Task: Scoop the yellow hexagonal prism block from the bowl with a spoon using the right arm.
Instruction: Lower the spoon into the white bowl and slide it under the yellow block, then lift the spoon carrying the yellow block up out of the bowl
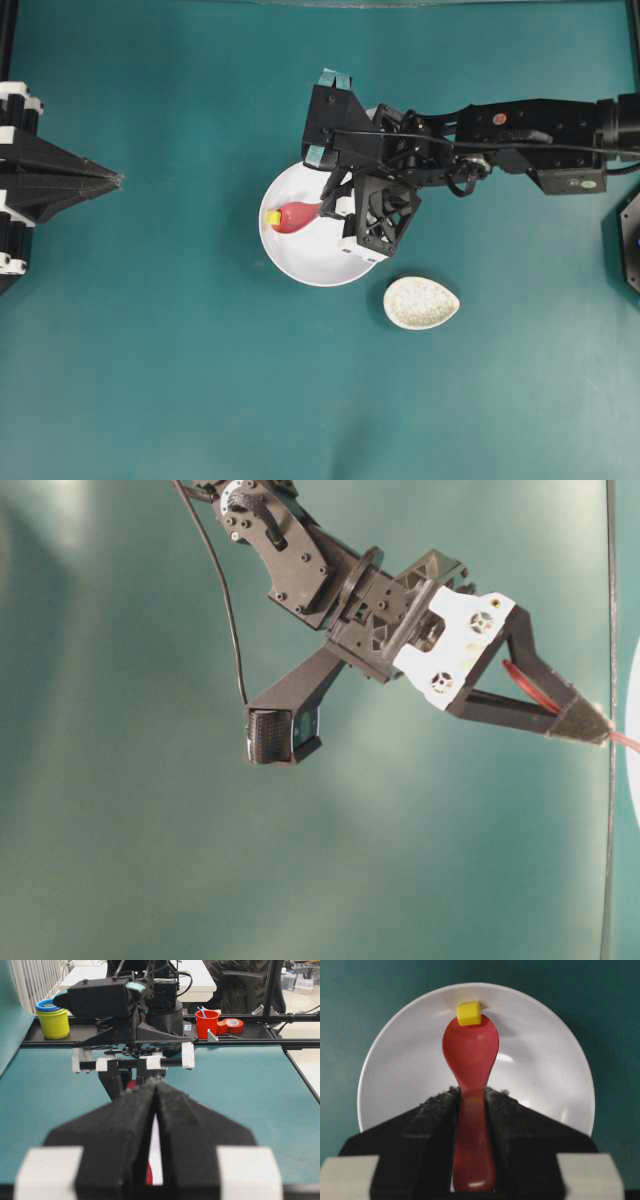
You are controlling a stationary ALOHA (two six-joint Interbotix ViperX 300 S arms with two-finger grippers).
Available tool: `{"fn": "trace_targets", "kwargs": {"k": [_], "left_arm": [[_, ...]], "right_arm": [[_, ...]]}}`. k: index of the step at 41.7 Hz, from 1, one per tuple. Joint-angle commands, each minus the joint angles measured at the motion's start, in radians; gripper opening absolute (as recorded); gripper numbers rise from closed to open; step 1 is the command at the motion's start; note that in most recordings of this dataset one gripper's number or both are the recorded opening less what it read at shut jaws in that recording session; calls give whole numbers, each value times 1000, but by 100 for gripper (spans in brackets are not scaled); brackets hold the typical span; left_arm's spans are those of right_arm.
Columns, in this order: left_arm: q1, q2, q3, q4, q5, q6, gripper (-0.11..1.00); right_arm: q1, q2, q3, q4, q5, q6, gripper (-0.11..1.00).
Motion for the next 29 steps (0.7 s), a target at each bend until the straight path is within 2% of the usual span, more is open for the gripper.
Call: {"fn": "trace_targets", "kwargs": {"k": [1, 19, 29], "left_arm": [[2, 6, -25, 3, -6, -2, 0], [3, 6, -25, 3, -5, -2, 0], [2, 5, -25, 3, -3, -2, 0]], "right_arm": [[2, -44, -2, -2, -25, 0, 24], [2, -118, 112, -2, -192, 5, 24], [5, -179, 209, -2, -350, 5, 24]]}}
